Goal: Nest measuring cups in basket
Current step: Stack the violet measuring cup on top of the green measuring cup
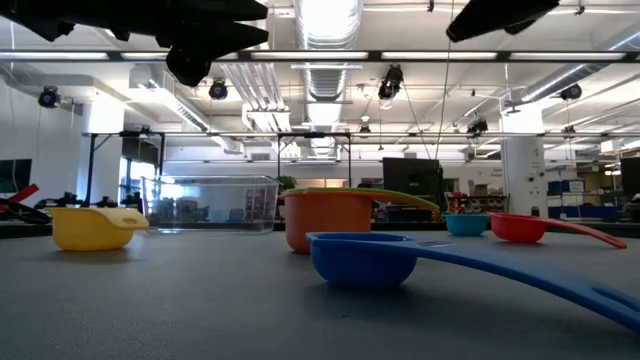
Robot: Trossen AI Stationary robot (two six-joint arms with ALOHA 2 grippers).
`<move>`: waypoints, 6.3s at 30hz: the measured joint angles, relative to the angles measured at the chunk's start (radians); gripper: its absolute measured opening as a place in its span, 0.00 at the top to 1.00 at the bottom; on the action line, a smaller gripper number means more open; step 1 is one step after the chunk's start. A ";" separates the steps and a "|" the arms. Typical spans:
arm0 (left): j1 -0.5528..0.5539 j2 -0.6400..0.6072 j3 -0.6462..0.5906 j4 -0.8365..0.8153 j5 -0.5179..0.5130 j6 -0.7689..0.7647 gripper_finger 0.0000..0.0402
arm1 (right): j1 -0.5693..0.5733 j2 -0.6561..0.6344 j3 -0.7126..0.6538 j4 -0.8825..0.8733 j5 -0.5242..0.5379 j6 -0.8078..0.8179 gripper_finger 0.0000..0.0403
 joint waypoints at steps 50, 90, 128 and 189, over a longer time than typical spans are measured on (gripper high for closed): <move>-0.003 -0.002 0.000 -0.033 0.004 -0.058 0.66 | 0.397 -0.108 0.067 -0.462 0.031 0.829 0.98; -0.003 -0.002 0.000 -0.046 0.003 -0.077 0.66 | 0.394 -0.430 -0.160 -0.904 -0.335 1.285 0.98; -0.003 -0.002 0.000 -0.051 0.002 -0.077 0.66 | 0.393 -0.240 -0.294 -0.462 -0.466 1.126 0.53; -0.003 -0.112 -0.001 -0.236 0.072 -0.076 0.66 | -0.578 0.050 0.222 -0.201 -0.651 -0.407 0.98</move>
